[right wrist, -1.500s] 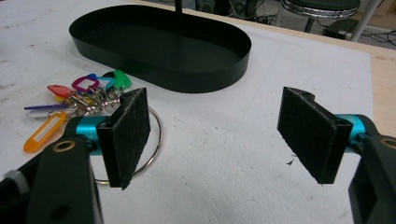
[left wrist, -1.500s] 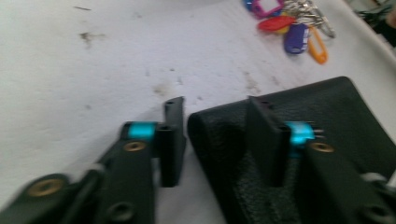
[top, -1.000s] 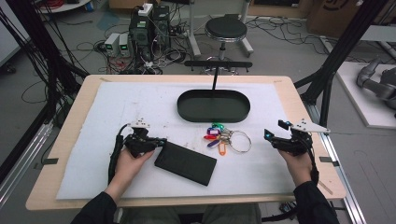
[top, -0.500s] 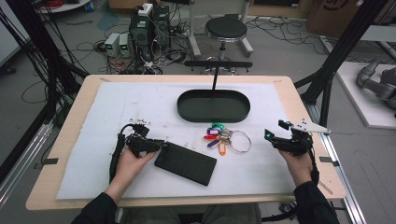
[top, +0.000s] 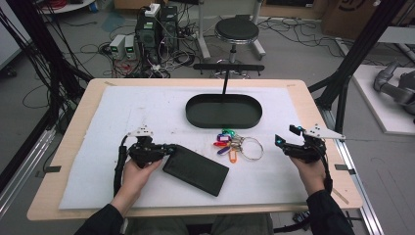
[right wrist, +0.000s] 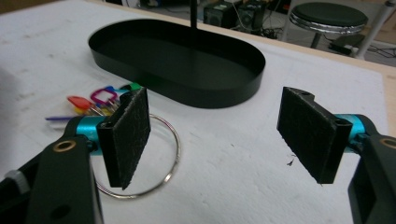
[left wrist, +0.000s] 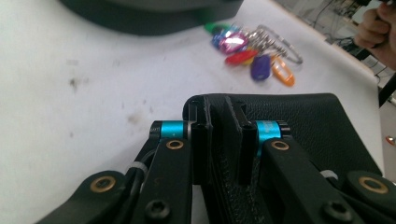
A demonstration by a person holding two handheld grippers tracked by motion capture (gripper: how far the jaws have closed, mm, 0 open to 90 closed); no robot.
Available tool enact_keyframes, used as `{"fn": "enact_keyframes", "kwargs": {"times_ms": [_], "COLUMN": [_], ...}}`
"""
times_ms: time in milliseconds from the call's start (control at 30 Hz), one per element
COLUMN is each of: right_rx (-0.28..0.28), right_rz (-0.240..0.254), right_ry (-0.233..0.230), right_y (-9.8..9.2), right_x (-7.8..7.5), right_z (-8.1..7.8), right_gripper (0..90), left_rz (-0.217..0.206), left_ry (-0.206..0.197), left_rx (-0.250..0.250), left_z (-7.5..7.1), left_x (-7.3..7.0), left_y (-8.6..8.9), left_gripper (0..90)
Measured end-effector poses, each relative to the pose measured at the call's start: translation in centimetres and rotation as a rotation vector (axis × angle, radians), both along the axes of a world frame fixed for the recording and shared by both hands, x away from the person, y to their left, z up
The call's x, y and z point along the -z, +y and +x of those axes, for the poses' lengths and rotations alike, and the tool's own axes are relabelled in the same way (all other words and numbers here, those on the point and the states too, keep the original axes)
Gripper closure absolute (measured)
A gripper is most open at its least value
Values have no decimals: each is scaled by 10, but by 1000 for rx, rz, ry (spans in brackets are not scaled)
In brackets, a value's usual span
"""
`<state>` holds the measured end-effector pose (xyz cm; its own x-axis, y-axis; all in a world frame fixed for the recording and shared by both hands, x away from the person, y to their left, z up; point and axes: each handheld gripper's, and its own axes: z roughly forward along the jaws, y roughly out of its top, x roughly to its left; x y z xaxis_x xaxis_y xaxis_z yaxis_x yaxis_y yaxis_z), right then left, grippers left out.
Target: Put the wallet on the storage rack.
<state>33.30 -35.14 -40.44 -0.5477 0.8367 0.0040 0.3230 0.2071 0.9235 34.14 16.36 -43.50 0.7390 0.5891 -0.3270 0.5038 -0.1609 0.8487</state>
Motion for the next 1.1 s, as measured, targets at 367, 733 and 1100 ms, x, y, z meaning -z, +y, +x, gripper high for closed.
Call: {"fn": "enact_keyframes", "kwargs": {"times_ms": [367, 733, 1100], "right_rx": [-157, -376, -651], "right_rz": [101, 141, 22], "right_ry": [-20, 75, 205], "right_y": [33, 81, 127], "right_x": [-7, -3, 13], "right_z": [-8, -7, -8], "right_gripper": [259, 259, 316], "left_rz": [-41, -60, -73], "left_ry": [-252, -418, -479], "left_rx": [42, 92, 120], "left_z": [-14, -26, -31], "left_x": [-20, -30, -33], "left_y": [-1, 0, 1], "left_gripper": [819, 821, 821]}}
